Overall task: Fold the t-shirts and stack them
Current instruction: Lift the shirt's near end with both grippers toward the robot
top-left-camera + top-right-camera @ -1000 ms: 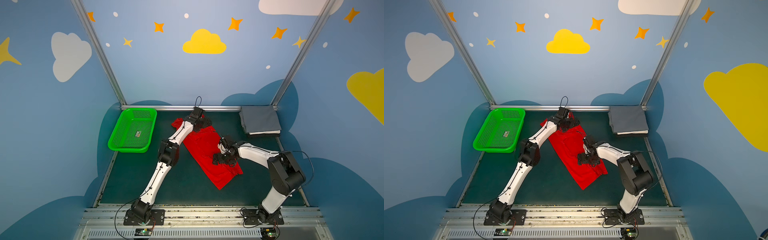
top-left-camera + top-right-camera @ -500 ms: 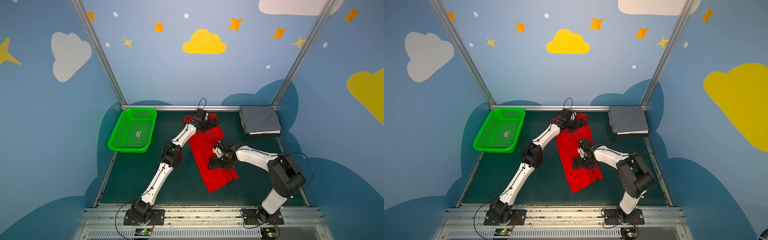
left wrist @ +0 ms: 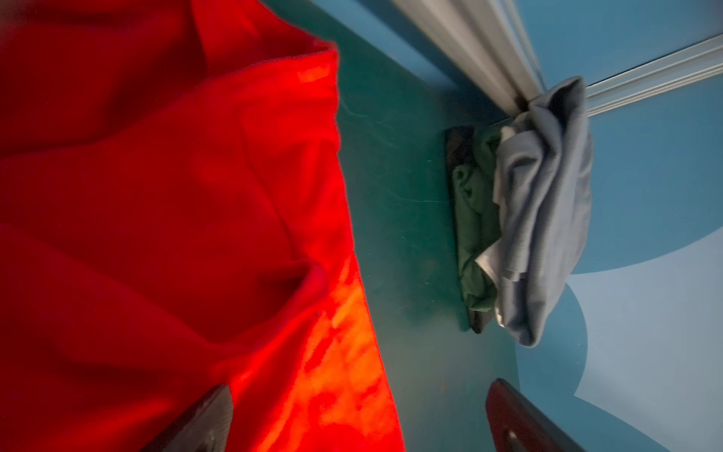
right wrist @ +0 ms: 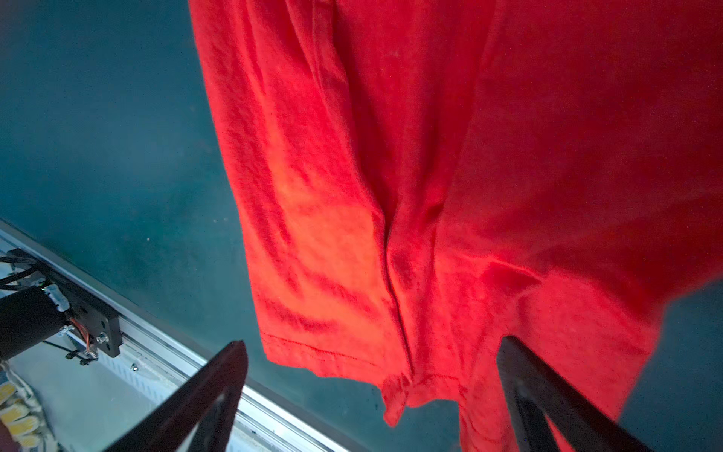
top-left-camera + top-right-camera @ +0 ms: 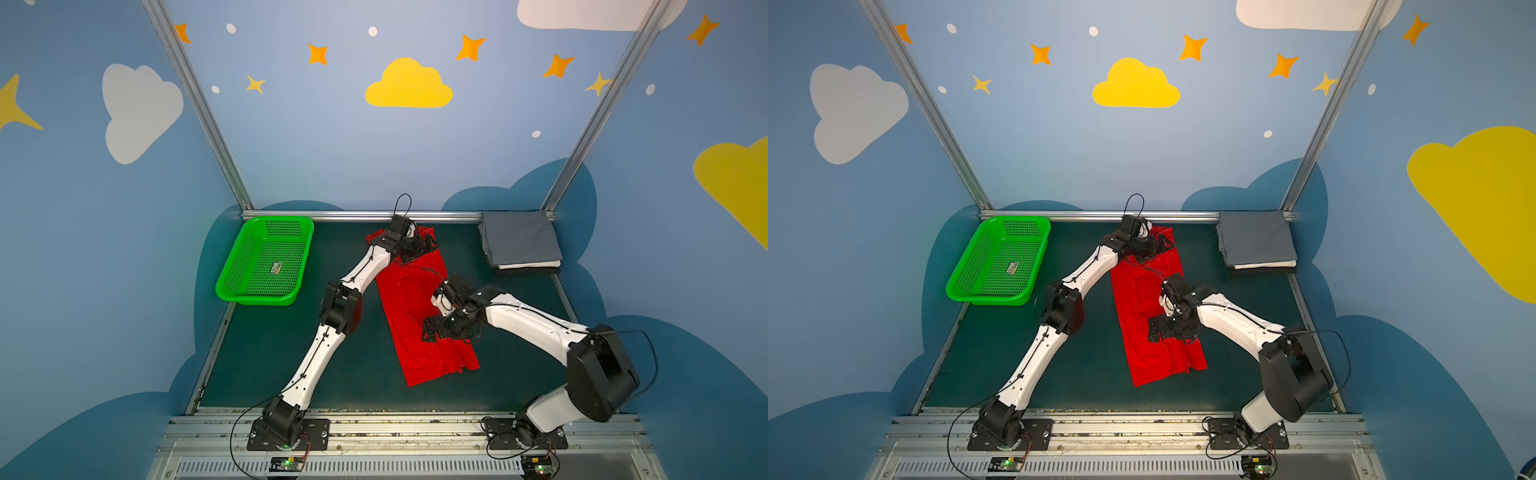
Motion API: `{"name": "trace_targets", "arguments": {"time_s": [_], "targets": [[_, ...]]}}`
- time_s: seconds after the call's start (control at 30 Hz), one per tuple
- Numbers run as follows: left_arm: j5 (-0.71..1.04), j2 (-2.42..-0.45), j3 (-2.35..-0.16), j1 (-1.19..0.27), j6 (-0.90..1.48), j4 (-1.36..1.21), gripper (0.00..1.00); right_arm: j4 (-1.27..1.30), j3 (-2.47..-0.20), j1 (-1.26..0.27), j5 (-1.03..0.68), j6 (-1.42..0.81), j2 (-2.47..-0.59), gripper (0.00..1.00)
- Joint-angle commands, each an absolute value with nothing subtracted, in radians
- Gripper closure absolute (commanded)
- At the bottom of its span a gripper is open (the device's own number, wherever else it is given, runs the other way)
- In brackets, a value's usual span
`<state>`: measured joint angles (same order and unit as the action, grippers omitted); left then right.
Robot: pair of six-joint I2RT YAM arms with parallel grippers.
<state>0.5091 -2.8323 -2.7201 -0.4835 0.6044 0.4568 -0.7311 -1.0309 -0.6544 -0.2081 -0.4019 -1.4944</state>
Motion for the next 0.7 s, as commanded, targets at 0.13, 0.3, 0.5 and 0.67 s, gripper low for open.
{"name": "trace_targets", "arguments": {"time_s": [0.13,0.3,0.5,0.67], "targets": [[0.465,-2.625,-2.747,-0.498,0.504,0.567,0.0,-0.777,-0.93,-0.573,-0.136,-0.436,-1.382,0.02],[0.308,-2.468,-2.615,-0.507,0.466,0.671,0.0,-0.743,-0.851,-0.497,-0.181,-0.474,-1.342,0.02],[0.145,-2.157,-2.178,-0.538,0.423,0.486,0.0,-0.682,-0.751,-0.43,-0.249,-0.52,-1.303,0.03],[0.101,-1.88,-1.736,-0.545,0.481,0.273,0.0,-0.645,-0.678,-0.392,-0.269,-0.525,-1.284,0.15]]}}
